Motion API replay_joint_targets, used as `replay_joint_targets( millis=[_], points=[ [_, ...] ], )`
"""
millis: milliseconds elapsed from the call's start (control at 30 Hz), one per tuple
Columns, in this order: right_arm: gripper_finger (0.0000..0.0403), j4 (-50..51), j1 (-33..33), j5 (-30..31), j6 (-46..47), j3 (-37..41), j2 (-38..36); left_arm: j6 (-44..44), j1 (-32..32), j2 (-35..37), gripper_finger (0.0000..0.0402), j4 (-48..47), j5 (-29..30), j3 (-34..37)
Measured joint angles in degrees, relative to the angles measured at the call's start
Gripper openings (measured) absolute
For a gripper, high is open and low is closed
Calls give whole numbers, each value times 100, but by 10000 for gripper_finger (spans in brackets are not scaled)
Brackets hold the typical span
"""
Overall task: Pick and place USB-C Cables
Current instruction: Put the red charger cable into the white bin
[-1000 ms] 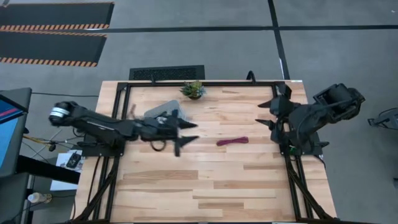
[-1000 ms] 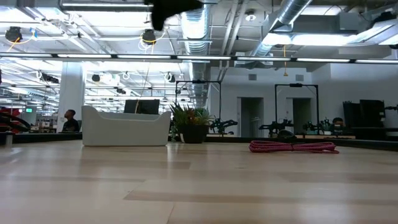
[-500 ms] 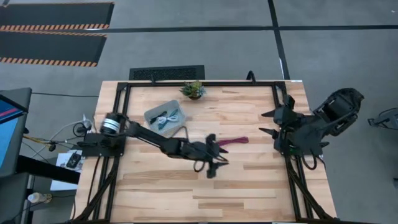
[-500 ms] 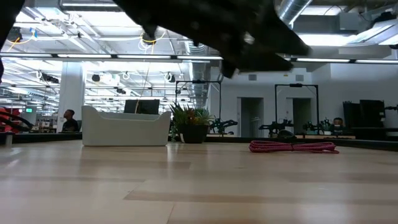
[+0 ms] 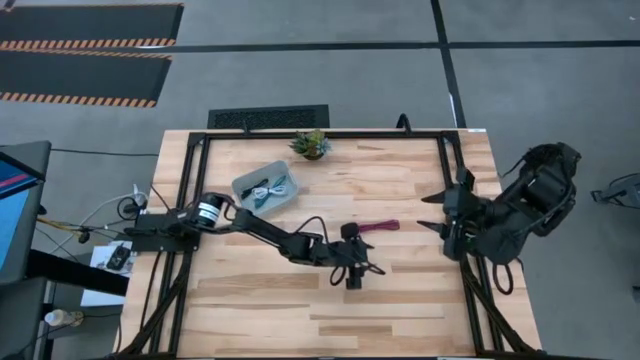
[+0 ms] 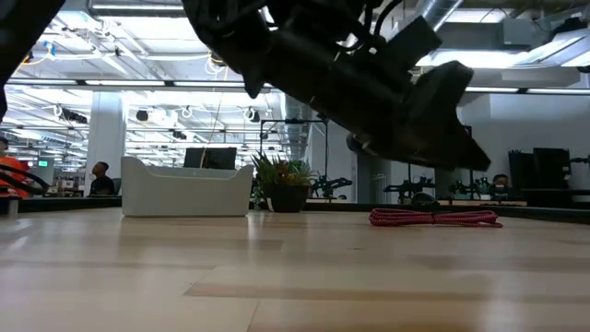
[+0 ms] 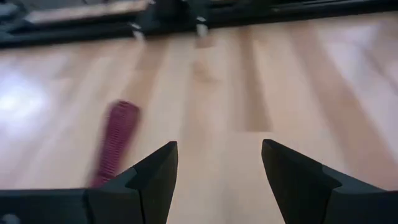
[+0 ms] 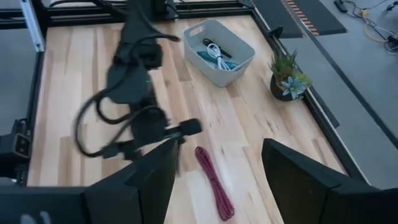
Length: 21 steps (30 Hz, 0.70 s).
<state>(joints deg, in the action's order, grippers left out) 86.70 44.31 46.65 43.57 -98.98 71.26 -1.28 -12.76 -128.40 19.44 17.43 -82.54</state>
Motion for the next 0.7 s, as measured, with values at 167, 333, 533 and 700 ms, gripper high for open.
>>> replay_joint_targets(
  millis=[167,333,533,700],
  points=[
    [260,-31,75,281,13,0,-4,135,322,-15,224,55,-40,-2],
    [260,-32,75,298,13,0,-4,-92,780,-22,224,-192,-419,0],
    [260,-57,73,298,13,0,-4,-143,1082,-22,224,-459,-881,0],
    [260,-63,51,333,11,0,-4,-146,1001,-22,224,-495,-885,148]
  ],
)
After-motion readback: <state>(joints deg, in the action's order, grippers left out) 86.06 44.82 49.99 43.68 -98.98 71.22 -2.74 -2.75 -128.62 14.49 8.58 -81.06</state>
